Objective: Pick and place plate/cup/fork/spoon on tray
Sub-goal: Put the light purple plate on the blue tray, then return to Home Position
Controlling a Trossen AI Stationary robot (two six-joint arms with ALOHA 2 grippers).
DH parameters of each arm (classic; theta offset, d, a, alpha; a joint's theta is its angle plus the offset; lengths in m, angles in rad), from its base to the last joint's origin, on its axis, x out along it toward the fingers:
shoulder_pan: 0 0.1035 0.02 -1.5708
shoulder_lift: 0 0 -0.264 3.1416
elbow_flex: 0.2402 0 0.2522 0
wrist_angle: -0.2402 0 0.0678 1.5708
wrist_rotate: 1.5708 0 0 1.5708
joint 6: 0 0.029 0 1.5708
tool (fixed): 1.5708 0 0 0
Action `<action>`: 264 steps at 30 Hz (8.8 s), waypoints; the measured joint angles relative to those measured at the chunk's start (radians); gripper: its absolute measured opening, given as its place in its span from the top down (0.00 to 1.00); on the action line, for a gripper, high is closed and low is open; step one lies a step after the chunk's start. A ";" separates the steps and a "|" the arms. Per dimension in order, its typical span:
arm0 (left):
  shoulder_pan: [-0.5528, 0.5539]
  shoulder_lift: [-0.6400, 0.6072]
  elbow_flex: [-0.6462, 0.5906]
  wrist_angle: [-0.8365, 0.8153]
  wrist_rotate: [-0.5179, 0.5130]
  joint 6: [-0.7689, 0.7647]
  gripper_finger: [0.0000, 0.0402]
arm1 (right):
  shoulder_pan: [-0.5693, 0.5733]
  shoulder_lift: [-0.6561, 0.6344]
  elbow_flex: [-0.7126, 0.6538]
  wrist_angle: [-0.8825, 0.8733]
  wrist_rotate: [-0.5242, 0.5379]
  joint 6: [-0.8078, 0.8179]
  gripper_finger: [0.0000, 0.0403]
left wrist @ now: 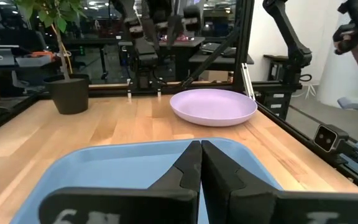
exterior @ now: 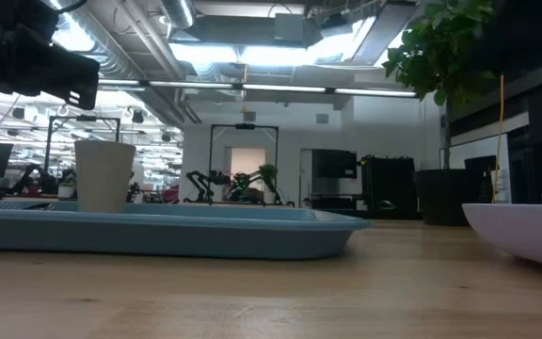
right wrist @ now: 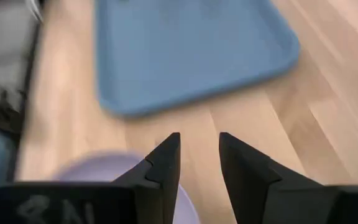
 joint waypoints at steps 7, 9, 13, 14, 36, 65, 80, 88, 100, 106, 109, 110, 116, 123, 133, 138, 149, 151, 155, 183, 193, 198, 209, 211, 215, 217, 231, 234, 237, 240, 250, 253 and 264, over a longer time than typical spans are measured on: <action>0.000 0.000 0.000 0.002 -0.001 0.000 1.00 | -0.023 0.020 -0.044 -0.206 -0.249 0.054 0.71; 0.000 0.000 0.000 0.002 -0.001 0.000 1.00 | -0.024 0.019 -0.062 -0.253 -0.272 0.087 0.71; 0.000 0.000 0.000 0.002 -0.002 0.000 1.00 | -0.018 0.019 -0.111 -0.275 -0.296 0.120 0.71; 0.000 0.000 0.000 0.002 -0.002 0.000 1.00 | -0.014 0.019 -0.128 -0.262 -0.308 0.121 0.71; 0.000 0.000 -0.001 0.003 -0.002 0.000 1.00 | -0.004 0.020 -0.403 0.020 -0.469 0.304 0.71; 0.000 0.000 -0.001 0.003 -0.002 0.000 1.00 | -0.004 0.019 -0.271 0.848 -0.068 0.110 0.98; 0.000 0.000 -0.001 0.003 -0.002 0.000 1.00 | -0.117 0.355 -0.232 1.294 0.370 -0.345 0.98; 0.000 0.000 -0.001 0.003 -0.002 0.000 1.00 | -0.306 0.533 -0.230 1.272 0.108 -0.115 0.98; 0.000 0.000 -0.001 0.003 -0.002 0.000 1.00 | -0.400 0.819 0.188 0.718 -0.065 -0.110 0.98; 0.000 0.000 -0.001 0.003 -0.002 0.000 1.00 | -0.407 0.923 0.332 0.626 -0.096 -0.136 0.98; 0.000 0.000 -0.001 0.003 -0.002 0.000 1.00 | -0.411 0.949 0.376 0.618 -0.102 -0.165 0.93; 0.000 0.000 -0.001 0.003 -0.002 0.000 1.00 | -0.413 0.955 0.385 0.607 -0.108 -0.178 0.90; 0.000 0.000 -0.001 0.003 -0.004 0.000 1.00 | -0.417 0.966 0.396 0.597 -0.117 -0.187 0.84; 0.000 0.000 -0.001 0.003 -0.005 0.000 1.00 | -0.434 0.966 0.396 0.594 -0.105 -0.189 0.83; 0.000 0.000 -0.001 0.003 -0.005 0.000 1.00 | -0.436 0.966 0.396 0.594 -0.102 -0.201 0.83; 0.000 0.000 -0.001 0.003 -0.005 0.000 1.00 | -0.423 0.957 0.396 0.595 -0.155 -0.267 0.83; 0.000 0.000 -0.001 0.003 -0.006 0.000 1.00 | -0.388 0.952 0.395 0.446 0.127 -0.238 0.87; 0.000 0.000 -0.001 0.003 -0.006 0.000 1.00 | -0.399 0.972 0.394 0.435 0.062 -0.240 0.88; 0.000 0.000 -0.001 0.003 -0.006 0.000 1.00 | -0.407 1.009 0.394 0.511 -0.036 -0.265 0.90; 0.000 0.000 -0.001 0.003 -0.006 0.000 1.00 | -0.392 0.822 0.474 0.380 -0.271 -0.443 0.92; 0.000 0.000 -0.001 0.003 -0.006 0.000 1.00 | -0.310 0.599 0.483 0.074 -0.266 -0.379 0.92; 0.000 0.000 -0.001 0.003 -0.006 0.000 1.00 | -0.284 0.566 0.477 -0.023 -0.240 -0.410 0.92; 0.000 0.000 -0.001 0.003 -0.005 0.000 1.00 | -0.210 -0.016 -0.064 0.140 -0.096 -0.154 0.92; 0.000 0.000 -0.001 0.003 -0.006 0.000 1.00 | -0.199 -0.128 -0.176 0.236 -0.103 -0.135 0.92; 0.000 0.000 -0.001 0.003 -0.005 0.000 1.00 | -0.186 -0.337 -0.378 0.446 -0.120 -0.229 0.92; 0.000 0.000 -0.001 0.003 -0.005 0.000 1.00 | -0.186 -0.448 -0.472 0.508 -0.142 -0.294 0.92; 0.000 0.000 -0.001 0.003 -0.005 0.000 1.00 | -0.189 -0.883 -0.705 0.624 -0.337 -0.556 0.92; 0.000 0.000 -0.001 0.004 -0.006 0.000 1.00 | -0.203 -0.884 -0.746 0.705 -0.335 -0.554 0.92; 0.000 0.000 -0.001 0.003 -0.005 0.000 1.00 | -0.224 -0.883 -0.748 0.684 -0.342 -0.554 0.92; 0.000 0.000 -0.001 0.003 -0.006 0.000 1.00 | -0.244 -0.882 -0.748 0.667 -0.349 -0.552 0.92; 0.000 0.000 -0.001 0.003 -0.006 0.000 1.00 | -0.269 -0.840 -0.748 0.668 -0.357 -0.554 0.92; 0.000 0.000 -0.001 0.003 -0.006 0.000 1.00 | -0.304 -0.841 -0.748 0.669 -0.356 -0.554 0.92; 0.000 0.000 -0.001 0.003 -0.006 0.000 1.00 | -0.373 -0.841 -0.748 0.670 -0.355 -0.555 0.92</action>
